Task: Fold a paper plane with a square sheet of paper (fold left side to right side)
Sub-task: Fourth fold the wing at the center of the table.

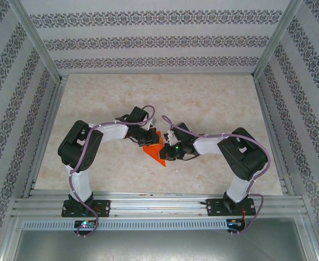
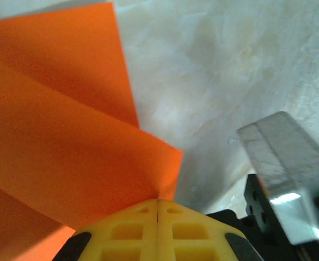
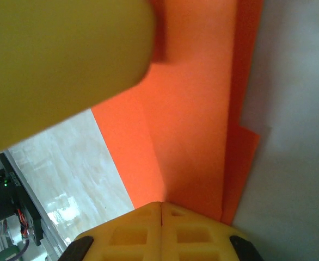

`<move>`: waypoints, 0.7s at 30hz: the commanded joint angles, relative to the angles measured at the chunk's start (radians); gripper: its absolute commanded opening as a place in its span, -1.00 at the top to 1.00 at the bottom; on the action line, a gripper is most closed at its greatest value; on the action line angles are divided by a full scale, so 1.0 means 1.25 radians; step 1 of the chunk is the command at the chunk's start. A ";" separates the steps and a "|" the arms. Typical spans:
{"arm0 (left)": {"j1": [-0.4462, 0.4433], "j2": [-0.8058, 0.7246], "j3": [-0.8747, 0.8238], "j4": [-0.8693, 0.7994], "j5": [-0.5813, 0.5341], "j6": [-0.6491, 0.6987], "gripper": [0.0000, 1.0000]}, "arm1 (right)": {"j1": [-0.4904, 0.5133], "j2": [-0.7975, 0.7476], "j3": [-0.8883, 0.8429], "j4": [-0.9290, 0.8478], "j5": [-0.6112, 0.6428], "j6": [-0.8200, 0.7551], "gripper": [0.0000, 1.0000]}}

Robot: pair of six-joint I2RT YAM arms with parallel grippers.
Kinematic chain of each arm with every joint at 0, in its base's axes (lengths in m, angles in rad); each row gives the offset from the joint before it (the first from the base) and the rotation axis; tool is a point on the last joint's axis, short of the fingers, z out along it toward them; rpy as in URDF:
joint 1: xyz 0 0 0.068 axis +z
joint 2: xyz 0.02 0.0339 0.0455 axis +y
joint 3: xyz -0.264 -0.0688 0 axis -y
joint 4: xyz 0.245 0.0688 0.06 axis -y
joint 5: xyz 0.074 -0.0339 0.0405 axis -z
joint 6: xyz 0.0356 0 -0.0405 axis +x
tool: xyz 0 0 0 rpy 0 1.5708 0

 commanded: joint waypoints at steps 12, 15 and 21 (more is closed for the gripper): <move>0.028 0.049 -0.031 0.033 -0.060 -0.038 0.93 | -0.001 0.042 -0.013 -0.125 0.087 -0.041 1.00; 0.044 0.054 -0.029 0.031 -0.071 -0.029 0.93 | -0.001 0.046 -0.014 -0.135 0.088 -0.046 1.00; 0.077 0.065 0.001 0.001 -0.096 0.008 0.93 | 0.002 0.049 -0.014 -0.142 0.084 -0.052 1.00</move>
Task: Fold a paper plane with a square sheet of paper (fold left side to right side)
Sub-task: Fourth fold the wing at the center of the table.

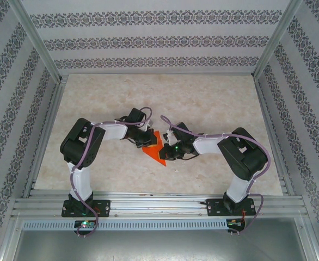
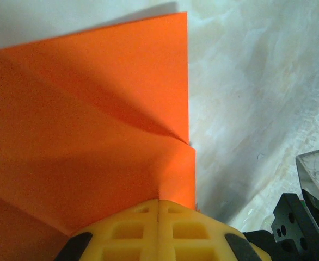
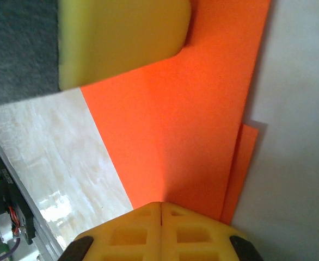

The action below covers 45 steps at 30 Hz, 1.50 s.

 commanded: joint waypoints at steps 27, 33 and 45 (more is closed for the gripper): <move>0.171 0.064 0.082 0.060 -0.090 0.111 0.92 | 0.015 0.055 -0.019 -0.120 0.049 -0.020 1.00; 0.177 0.031 0.086 0.066 -0.081 0.118 0.92 | 0.018 0.056 -0.019 -0.116 0.052 -0.018 1.00; 0.124 -0.167 -0.075 0.094 0.018 0.101 0.96 | 0.014 0.060 -0.011 -0.102 0.070 -0.009 1.00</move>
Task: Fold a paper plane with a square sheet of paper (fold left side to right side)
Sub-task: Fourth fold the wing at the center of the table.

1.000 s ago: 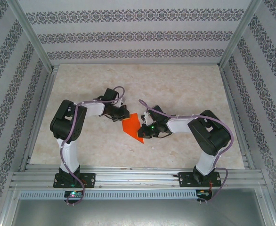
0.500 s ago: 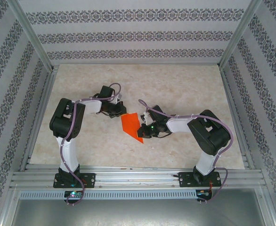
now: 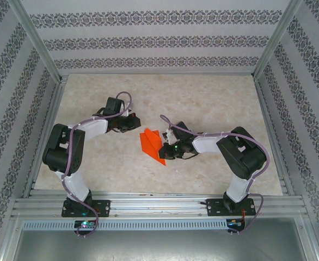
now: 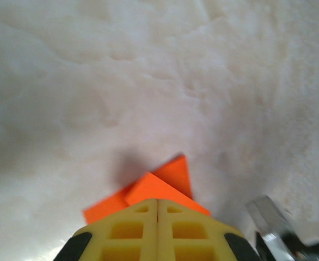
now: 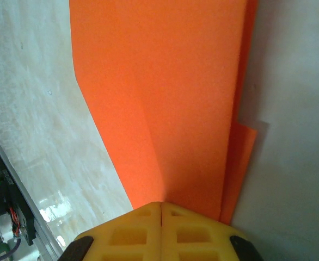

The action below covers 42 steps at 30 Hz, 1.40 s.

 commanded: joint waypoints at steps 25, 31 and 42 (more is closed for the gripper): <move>-0.136 0.140 0.026 0.000 0.054 -0.038 0.97 | 0.011 0.043 -0.027 -0.109 0.085 -0.004 1.00; -0.118 0.152 -0.001 0.013 0.039 -0.050 0.98 | 0.011 0.032 -0.022 -0.103 0.079 0.001 1.00; -0.110 0.178 -0.008 0.012 0.044 -0.051 1.00 | 0.020 -0.033 0.031 -0.060 0.038 0.034 1.00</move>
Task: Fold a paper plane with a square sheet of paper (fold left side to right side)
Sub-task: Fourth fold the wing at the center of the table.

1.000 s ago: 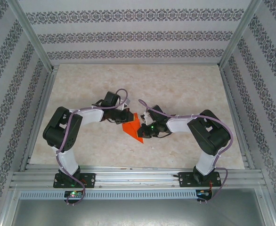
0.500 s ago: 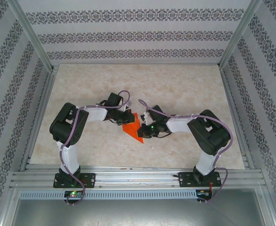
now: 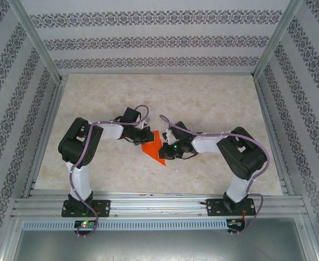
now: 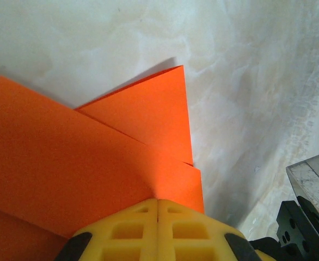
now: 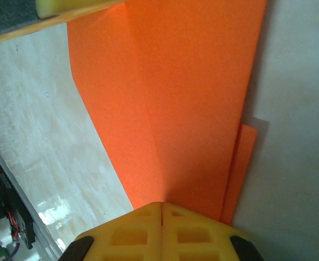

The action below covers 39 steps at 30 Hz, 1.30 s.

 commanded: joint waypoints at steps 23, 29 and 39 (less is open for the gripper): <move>0.007 0.027 -0.015 -0.019 -0.015 0.003 1.00 | 0.019 0.052 0.119 0.050 0.078 0.038 1.00; 0.008 0.027 -0.015 -0.021 -0.015 0.003 1.00 | 0.017 0.077 0.132 0.050 0.096 0.034 1.00; 0.007 0.028 -0.013 -0.028 -0.022 0.003 1.00 | 0.014 0.112 0.150 0.007 0.110 0.032 1.00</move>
